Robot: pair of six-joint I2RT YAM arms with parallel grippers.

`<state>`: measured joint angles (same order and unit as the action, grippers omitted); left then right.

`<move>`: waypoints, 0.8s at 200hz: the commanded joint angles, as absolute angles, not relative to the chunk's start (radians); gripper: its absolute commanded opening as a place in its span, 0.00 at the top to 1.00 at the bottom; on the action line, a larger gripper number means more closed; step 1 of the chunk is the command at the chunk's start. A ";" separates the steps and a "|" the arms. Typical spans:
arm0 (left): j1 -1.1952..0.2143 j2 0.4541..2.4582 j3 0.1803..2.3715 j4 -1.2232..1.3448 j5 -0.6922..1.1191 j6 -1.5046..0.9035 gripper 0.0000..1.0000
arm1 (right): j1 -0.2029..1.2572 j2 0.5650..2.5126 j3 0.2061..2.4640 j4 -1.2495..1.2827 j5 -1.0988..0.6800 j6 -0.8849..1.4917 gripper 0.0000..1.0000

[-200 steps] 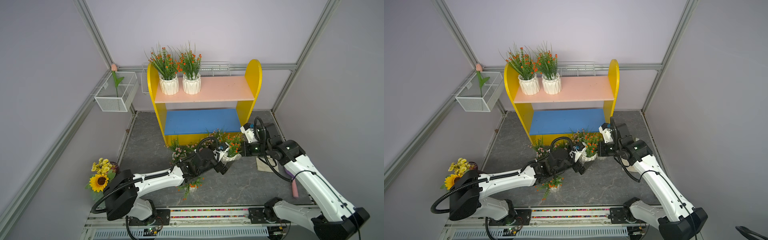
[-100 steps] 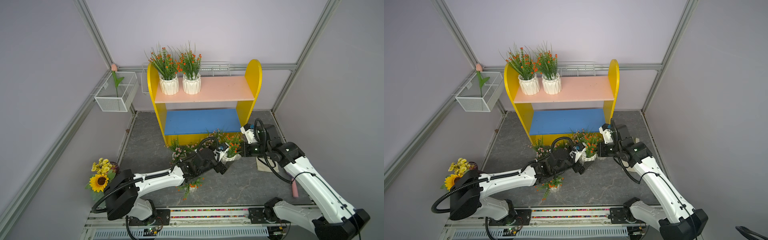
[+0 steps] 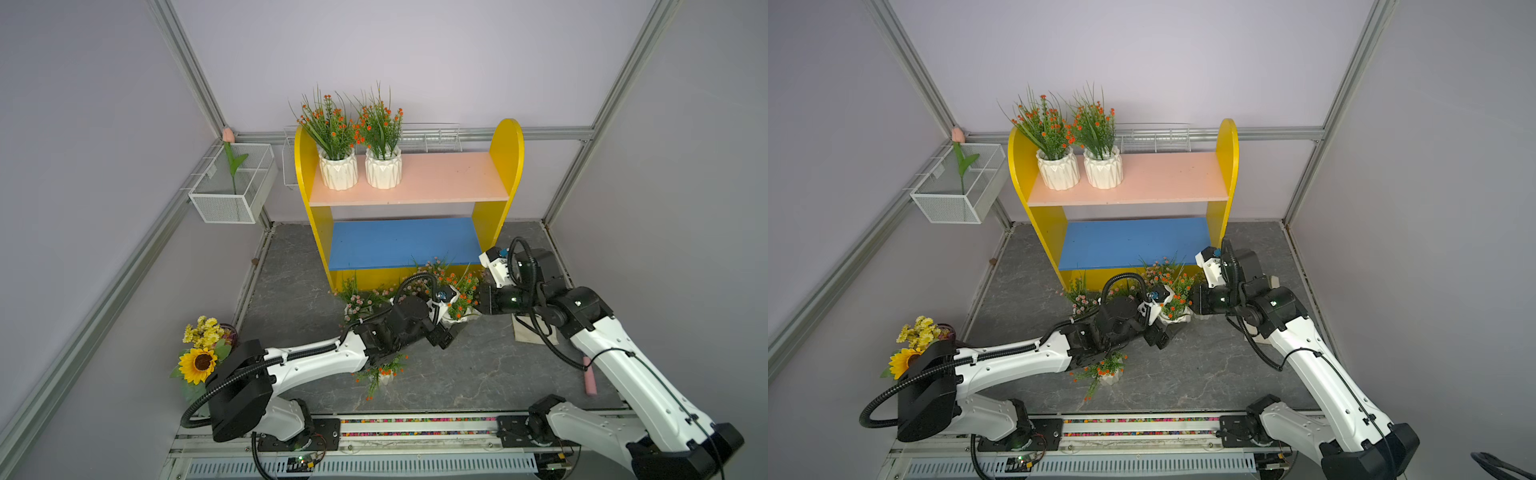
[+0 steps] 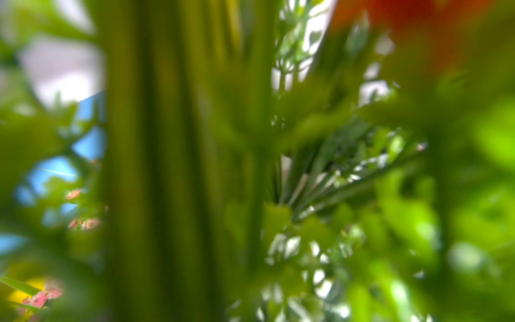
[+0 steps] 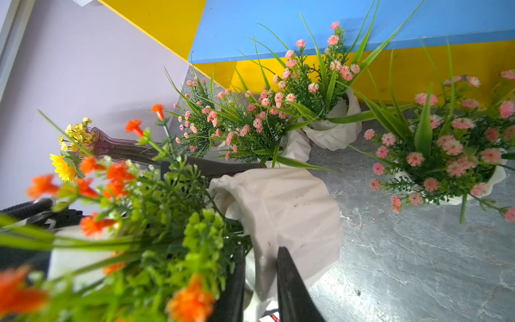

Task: Place the baby's breath potted plants on the rack by color
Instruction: Pick up the baby's breath potted plant from the center of the board.

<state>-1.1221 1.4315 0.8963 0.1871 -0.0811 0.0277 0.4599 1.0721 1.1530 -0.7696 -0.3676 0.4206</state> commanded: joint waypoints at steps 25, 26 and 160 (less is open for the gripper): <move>-1.126 1.371 0.996 0.197 -0.083 0.028 0.78 | 0.441 1.025 1.126 -0.759 -0.420 0.443 0.70; -1.126 1.370 0.996 0.197 -0.085 0.028 0.78 | 0.440 1.024 1.126 -0.759 -0.420 0.443 0.70; -1.119 1.336 1.229 -0.123 -0.215 0.061 0.82 | 0.263 0.883 1.048 -0.827 -0.376 0.398 0.60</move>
